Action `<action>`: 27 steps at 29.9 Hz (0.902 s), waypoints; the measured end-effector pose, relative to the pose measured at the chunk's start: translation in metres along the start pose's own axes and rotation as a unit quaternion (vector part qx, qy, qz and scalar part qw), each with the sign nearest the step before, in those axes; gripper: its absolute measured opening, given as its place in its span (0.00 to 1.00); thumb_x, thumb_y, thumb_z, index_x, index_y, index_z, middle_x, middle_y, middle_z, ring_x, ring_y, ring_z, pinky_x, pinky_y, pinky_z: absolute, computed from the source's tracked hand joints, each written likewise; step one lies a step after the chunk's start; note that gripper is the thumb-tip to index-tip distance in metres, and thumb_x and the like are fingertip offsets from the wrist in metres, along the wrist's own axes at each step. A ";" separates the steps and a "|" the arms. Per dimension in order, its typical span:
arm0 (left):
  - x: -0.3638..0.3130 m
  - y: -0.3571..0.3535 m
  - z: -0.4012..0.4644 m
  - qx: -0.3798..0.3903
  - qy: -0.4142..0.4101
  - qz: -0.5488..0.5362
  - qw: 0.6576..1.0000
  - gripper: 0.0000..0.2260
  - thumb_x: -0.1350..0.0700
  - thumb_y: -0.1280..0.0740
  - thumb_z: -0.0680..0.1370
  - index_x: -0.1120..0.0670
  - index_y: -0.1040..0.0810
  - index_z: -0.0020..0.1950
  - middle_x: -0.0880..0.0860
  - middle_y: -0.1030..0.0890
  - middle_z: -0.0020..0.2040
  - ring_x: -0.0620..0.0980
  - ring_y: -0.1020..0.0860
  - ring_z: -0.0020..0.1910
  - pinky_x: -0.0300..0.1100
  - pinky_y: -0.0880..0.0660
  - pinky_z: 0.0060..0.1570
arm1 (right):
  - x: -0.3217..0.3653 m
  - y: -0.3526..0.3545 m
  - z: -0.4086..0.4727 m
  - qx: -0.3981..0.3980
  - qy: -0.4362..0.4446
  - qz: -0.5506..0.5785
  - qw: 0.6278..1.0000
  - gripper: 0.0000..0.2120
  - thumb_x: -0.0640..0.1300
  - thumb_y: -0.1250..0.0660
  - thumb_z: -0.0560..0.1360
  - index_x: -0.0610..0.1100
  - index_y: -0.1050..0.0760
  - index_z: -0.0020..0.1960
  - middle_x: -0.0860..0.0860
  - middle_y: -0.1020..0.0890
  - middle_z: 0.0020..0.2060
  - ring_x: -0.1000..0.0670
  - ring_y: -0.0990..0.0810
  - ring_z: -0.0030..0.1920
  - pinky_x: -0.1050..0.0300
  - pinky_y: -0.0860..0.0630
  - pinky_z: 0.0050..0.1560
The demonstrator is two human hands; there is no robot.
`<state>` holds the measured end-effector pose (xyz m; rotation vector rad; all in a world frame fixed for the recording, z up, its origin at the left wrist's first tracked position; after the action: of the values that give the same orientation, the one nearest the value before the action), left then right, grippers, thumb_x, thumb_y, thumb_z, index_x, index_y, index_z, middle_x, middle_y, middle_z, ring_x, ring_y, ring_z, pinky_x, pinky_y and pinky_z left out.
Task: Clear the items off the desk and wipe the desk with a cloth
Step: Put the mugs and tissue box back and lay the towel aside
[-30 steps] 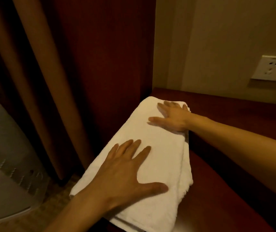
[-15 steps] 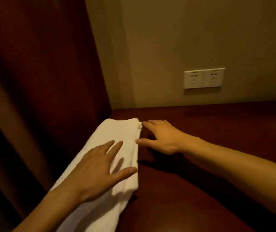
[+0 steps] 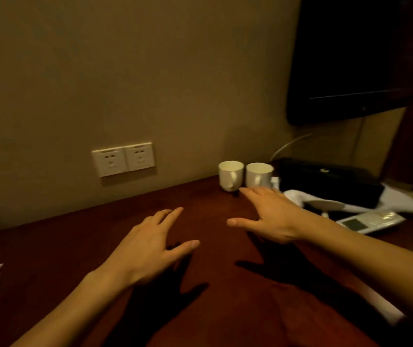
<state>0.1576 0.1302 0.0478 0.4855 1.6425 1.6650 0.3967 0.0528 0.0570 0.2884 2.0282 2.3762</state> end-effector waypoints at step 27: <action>-0.251 -0.093 0.342 0.026 -0.286 0.029 0.957 0.32 0.34 0.33 0.70 0.50 0.30 0.69 0.52 0.35 0.71 0.52 0.37 0.69 0.46 0.35 0.64 | -0.320 0.042 -0.020 -0.012 -0.194 0.018 0.981 0.40 0.69 0.33 0.68 0.50 0.35 0.72 0.46 0.40 0.74 0.44 0.42 0.73 0.48 0.37 0.71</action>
<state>0.5896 0.1779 0.0518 0.9494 1.2478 1.3486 0.7130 -0.0122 0.0514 0.7291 1.8260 2.1470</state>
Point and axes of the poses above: each hand's wrist, its own z-axis towards the middle knuckle, its own y-axis out of the back of the hand, x = y × z, the point moved 3 cm from there along z, towards the middle knuckle
